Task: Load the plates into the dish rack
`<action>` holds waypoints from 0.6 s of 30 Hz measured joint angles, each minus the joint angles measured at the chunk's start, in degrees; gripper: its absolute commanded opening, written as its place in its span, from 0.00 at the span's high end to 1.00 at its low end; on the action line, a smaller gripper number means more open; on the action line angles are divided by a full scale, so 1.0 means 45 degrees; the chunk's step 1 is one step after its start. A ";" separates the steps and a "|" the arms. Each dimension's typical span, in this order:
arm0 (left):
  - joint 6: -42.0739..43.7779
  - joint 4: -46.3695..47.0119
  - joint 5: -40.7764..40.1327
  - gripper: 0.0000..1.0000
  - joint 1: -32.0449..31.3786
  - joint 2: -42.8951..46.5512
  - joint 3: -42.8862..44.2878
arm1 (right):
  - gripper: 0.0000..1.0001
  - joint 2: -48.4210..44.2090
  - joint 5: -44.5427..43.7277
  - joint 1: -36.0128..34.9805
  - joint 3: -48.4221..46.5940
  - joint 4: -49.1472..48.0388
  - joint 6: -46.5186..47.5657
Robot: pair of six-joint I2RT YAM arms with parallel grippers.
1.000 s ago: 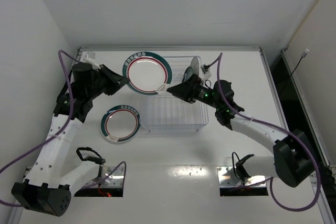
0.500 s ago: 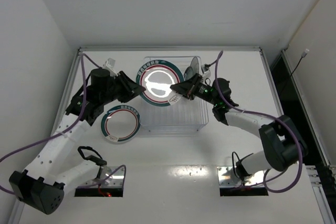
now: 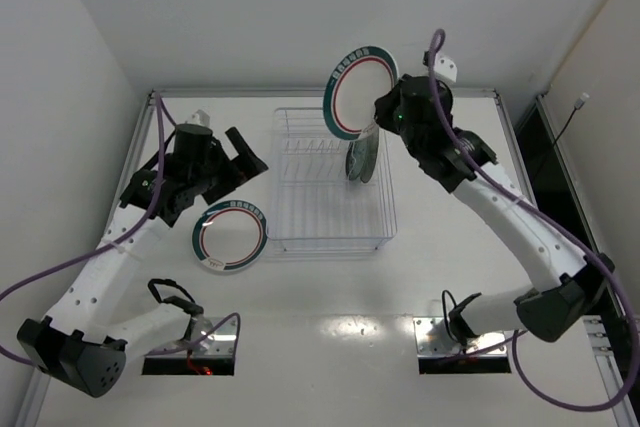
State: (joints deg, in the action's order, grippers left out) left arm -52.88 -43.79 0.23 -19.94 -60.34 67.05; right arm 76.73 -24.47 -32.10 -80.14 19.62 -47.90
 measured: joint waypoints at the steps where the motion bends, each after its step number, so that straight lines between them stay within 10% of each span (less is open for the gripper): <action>1: 0.0097 -0.0219 -0.0248 0.03 0.0005 0.0010 0.0000 | 1.00 0.0442 -0.1001 -0.0233 -0.0636 0.0631 0.0335; 18: -0.0369 -0.3502 -0.4794 0.00 0.0461 0.1627 -0.0461 | 1.00 0.4940 -0.6445 -0.1826 -0.1297 0.2827 0.2701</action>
State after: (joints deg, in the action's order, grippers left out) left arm -54.54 -59.55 -21.34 -17.87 -53.01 64.97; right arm 98.96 -53.47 -40.32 -85.97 32.34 -35.75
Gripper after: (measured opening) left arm 1.000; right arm 0.076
